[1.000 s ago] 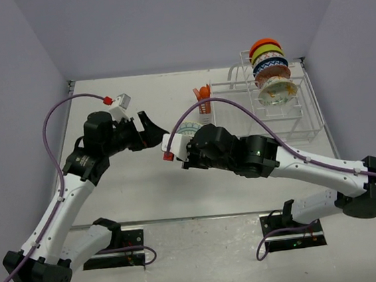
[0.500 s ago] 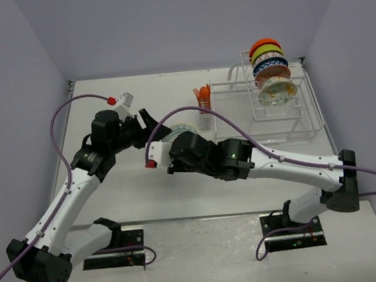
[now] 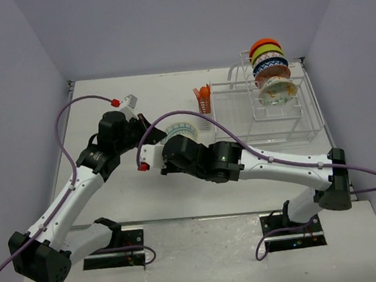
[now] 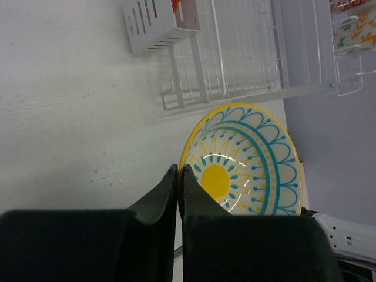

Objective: Unload the bowls from the dish rack

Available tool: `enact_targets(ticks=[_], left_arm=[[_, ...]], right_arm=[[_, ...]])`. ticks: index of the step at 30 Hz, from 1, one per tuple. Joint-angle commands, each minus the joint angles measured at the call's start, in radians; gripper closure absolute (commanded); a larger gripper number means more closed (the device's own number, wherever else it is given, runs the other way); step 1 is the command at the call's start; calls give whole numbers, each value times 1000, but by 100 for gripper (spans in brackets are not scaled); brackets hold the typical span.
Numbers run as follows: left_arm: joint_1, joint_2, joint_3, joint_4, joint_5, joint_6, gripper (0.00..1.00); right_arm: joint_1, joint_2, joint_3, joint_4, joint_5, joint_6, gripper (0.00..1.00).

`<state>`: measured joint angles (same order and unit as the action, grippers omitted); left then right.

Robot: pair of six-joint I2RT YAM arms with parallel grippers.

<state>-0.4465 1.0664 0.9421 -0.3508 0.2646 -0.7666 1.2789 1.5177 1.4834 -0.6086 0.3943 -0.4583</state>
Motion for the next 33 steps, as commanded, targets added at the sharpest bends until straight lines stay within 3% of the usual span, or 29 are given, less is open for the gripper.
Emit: enact_targets(ticks=[1,3,4,5,6,14,20,28,33], left_arm=[[-1,-5,1,29,-62,38,100],[-1,-11,-3,30,-112,43,100],[-1,-14,-6,30,-143,41,100],[-1,-20,-9,30,-207,36,100],[-1,-22,-17,29,-240,23,100],[38,49,-57,146,-479,-59,100],[259,203,-112,444,-369,-83,100],[354,541,-86,865,-269,-63,100],[370,645,-63,924,-278,-62,100]], right_arm=[[-1,-31,17,102,51,-26,100],[-1,-40,-11,139,57,-26,100],[-3,-44,-20,156,64,-25,85],[-4,-47,-32,165,75,-19,51],[-7,-48,-38,181,84,-11,3],[-10,-138,-139,282,230,32,1],[-10,-399,-282,371,293,217,1],[-24,-801,-486,375,294,514,1],[-29,-883,-544,333,384,608,1]])
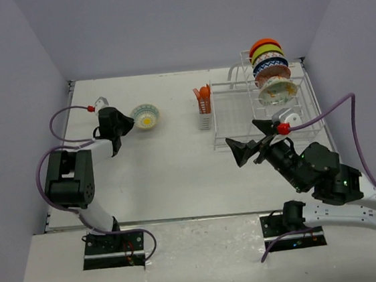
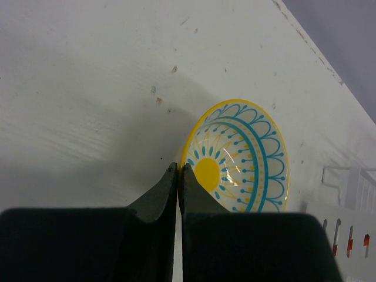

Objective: Unload the bowls from the dish rack

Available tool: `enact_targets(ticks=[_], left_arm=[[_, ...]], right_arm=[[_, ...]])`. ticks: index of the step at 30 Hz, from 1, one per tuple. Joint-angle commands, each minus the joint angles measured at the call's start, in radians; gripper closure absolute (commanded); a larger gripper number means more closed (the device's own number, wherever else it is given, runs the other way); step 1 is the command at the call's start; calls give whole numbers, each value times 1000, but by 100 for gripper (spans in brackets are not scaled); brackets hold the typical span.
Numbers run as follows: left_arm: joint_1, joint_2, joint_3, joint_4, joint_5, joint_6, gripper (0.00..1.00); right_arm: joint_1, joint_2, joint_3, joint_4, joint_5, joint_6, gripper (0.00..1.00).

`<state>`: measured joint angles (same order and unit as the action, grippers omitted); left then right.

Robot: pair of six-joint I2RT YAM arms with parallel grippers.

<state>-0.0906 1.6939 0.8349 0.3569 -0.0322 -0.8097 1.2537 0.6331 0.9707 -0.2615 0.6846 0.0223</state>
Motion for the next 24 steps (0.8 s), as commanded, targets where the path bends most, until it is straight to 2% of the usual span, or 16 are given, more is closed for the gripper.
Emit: enact_targets(ticks=[1,6,7,9,10,12,13,15,18,20,21,22,23,24], left_arm=[[17,33,49,220,21,-19,100],[22,95,73,185,28,-28,98],[22,79,66,174,28,-29,83],[22,55,53,171,25,-29,70],[22,21,50,142,14,-31,39],[22,-22,46,110,9,-29,22],[22,-83,44,61,-1,-28,1],[20,-161,47,-17,-24,-10,0],[14,-406,102,-340,-73,35,0],[2,-573,104,-506,-71,88,0],[-6,-635,81,-533,-58,108,0],[-12,-689,66,-556,-37,160,0],[-27,-794,44,-584,-25,179,0],[-32,-844,5,-636,-15,200,0]], right_arm=[[-8,-9,-33,-25,98,166,1],[-48,-93,-58,-44,41,248,1],[-59,-89,-44,-53,27,257,1],[-121,-72,-18,-99,-28,287,1],[-154,-50,11,-113,-64,303,1],[-284,-35,31,-130,-184,359,1],[-324,-21,43,-128,-224,379,1],[-437,6,65,-128,-331,422,1],[-591,85,150,-128,-440,496,1],[-753,91,184,-127,-552,608,1],[-817,94,190,-127,-589,651,1],[-943,99,189,-99,-637,741,1],[-1011,100,183,-78,-689,790,1],[-1080,108,156,-49,-836,903,1]])
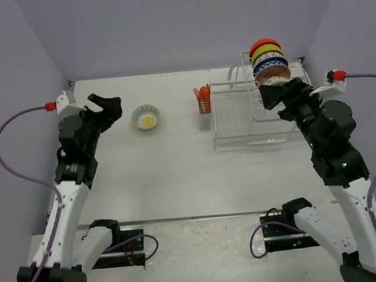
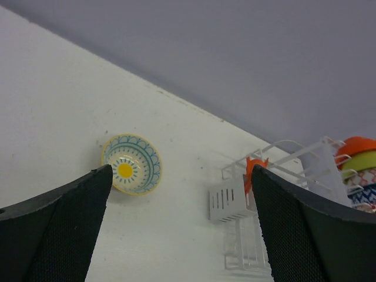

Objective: Unload the bowls from the dish rack

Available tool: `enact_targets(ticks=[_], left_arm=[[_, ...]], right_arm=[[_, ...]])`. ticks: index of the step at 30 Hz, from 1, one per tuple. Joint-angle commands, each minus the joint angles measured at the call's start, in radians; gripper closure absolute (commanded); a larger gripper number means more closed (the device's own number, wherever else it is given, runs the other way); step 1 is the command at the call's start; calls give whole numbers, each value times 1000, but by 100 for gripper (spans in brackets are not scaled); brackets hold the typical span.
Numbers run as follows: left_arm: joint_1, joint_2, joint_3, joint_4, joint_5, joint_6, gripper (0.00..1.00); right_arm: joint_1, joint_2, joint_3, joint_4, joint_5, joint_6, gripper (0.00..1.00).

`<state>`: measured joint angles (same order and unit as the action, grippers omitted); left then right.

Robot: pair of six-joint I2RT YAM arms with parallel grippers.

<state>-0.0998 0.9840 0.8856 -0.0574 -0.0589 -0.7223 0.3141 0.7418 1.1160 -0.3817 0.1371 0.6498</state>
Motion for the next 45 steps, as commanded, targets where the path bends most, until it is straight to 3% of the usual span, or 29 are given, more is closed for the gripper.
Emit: enact_targets(ticks=[1,3,5,8,12,15,21,39,45], left_arm=[[-24,-177,-60,-252,13,157,0],[-24,-286,-77,-332,19,211,0],[-24,-361,-68,-404,54,283,0],[-24,-438,-42,-463,143,356,0],[-28,-519,-123,-421,97,337,0],[-35,-518,-119,-435,96,330,0],[-101,-544,-132,-429,93,327,0],[-101,-610,-123,-453,-4,299,0],[-101,-613,-123,-455,-15,296,0]], right_arm=[[-264,14,-8,130,-353,334,1],[-375,31,-93,208,-521,460,4],[-460,41,-184,348,-580,597,10],[-486,47,-243,431,-567,649,15],[-489,42,-297,484,-535,697,24],[-491,41,-317,494,-493,694,32],[-492,80,-324,503,-432,694,40],[-495,169,-294,537,-294,712,55],[-495,157,-326,547,-260,740,71]])
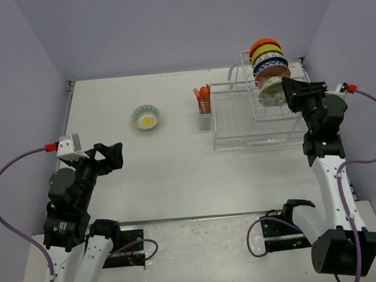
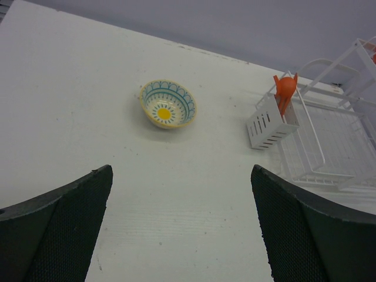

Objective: Unload the bowls from the dish rack

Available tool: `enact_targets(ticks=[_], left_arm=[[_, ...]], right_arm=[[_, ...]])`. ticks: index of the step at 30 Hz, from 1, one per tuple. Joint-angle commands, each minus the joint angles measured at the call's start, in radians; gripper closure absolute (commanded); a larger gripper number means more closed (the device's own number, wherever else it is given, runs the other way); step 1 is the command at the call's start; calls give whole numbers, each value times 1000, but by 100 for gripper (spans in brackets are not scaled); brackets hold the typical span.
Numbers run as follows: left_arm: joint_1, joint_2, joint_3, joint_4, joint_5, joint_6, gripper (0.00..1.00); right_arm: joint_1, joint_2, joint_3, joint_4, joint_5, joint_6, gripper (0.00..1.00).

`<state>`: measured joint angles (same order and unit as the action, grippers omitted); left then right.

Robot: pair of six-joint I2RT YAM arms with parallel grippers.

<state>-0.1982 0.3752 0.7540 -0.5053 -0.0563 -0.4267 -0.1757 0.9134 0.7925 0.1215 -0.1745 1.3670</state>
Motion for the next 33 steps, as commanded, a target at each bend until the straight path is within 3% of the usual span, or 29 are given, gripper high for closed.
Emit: enact_targets(ticks=[1,11,15,20,33], left_arm=[[-3,-4,8,-7,-17,-1,0],[-3,-21,7,-7,-25,-3,0],[-3,-19,7,-7,-25,-3,0],[-3,-19,7,-7,-22,-3,0],[-3,-30,4,-6,-33,-7,0]], right_arm=[[-5,-19,-7,46,59,32,77],[-10,1,-27,75,46,110,79],[-11,-2,-30,75,55,121,92],[-10,-42,-36,60,87,150,100],[-10,-157,-96,154,118,299,100]])
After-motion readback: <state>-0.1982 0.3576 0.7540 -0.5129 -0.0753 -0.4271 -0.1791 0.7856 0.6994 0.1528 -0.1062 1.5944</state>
